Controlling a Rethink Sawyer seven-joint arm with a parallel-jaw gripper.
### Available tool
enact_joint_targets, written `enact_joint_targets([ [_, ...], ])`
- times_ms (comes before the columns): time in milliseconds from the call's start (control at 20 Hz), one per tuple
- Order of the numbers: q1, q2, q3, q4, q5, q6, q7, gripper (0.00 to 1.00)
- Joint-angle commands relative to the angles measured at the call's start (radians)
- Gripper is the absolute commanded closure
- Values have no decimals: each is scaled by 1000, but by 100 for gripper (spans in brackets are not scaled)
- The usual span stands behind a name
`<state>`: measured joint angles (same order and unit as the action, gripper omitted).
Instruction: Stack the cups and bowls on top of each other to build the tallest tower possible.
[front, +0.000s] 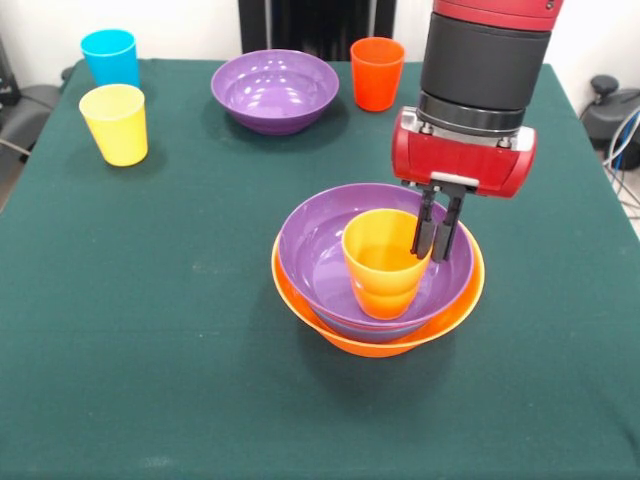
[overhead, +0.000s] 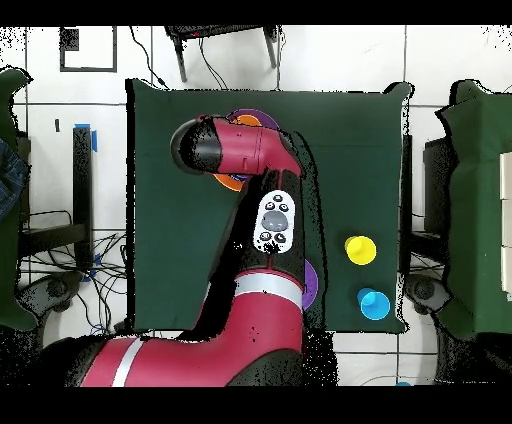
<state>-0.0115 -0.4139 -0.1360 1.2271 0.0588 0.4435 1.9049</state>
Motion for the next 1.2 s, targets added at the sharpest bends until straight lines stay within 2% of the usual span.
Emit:
enact_joint_targets([
  [50,22,62,33,-3,-6,81,119,100],
  [250,21,61,37,1,-1,88,115,100],
  [500,15,76,39,-37,4,118,104,100],
  [1200,2,75,54,-36,3,112,90,100],
])
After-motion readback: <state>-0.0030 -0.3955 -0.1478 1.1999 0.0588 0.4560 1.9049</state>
